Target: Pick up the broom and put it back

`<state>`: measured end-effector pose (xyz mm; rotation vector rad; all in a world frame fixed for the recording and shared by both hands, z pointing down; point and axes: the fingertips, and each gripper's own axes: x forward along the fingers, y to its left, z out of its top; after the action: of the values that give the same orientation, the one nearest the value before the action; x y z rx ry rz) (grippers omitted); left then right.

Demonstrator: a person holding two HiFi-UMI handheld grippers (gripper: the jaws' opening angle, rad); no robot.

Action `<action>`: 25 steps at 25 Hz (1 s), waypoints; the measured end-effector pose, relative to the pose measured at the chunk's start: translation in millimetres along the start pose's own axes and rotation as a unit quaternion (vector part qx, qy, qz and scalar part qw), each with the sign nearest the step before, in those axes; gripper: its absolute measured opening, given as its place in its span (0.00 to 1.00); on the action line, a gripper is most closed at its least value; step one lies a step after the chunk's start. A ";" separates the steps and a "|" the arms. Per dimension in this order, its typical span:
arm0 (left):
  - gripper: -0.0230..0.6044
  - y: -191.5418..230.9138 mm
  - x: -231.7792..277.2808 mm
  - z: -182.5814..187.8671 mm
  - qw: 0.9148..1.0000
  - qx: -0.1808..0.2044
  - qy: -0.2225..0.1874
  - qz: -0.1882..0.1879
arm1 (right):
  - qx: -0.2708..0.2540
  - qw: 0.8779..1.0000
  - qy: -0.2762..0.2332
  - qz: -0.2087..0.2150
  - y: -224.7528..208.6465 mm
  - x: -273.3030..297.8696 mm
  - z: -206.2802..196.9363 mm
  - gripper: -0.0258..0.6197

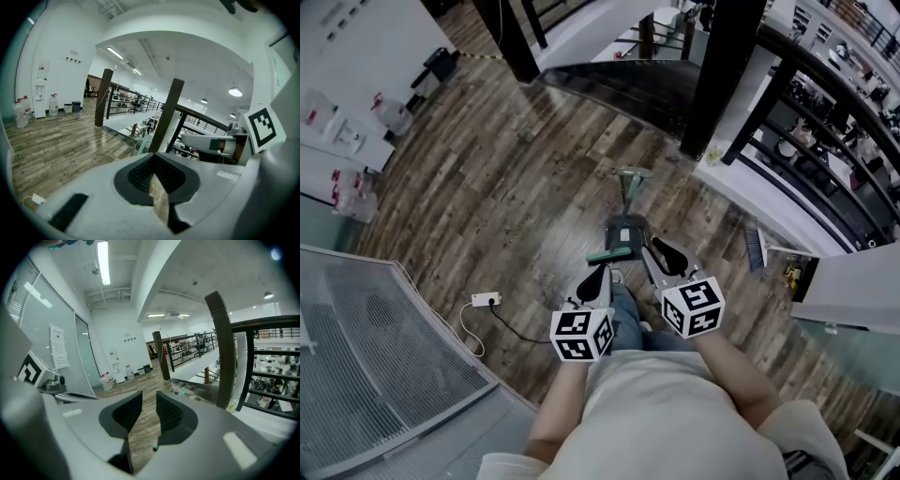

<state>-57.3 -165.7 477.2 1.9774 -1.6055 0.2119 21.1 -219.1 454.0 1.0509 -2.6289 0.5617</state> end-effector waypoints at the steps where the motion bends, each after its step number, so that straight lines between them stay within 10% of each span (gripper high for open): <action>1: 0.04 -3.3 -3.0 -1.1 1.000 0.002 -0.001 0.000 | -0.001 1.000 -0.001 0.002 2.5 -5.2 -0.5 0.19; 25: 0.04 -34.4 -62.2 -22.9 1.000 0.022 -0.017 0.003 | -0.031 0.999 -0.012 0.038 52.0 -73.4 -16.5 0.05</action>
<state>-36.2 -97.3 455.6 2.0211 -1.6407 0.2192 38.0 -133.0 428.3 0.9483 -2.6995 0.4831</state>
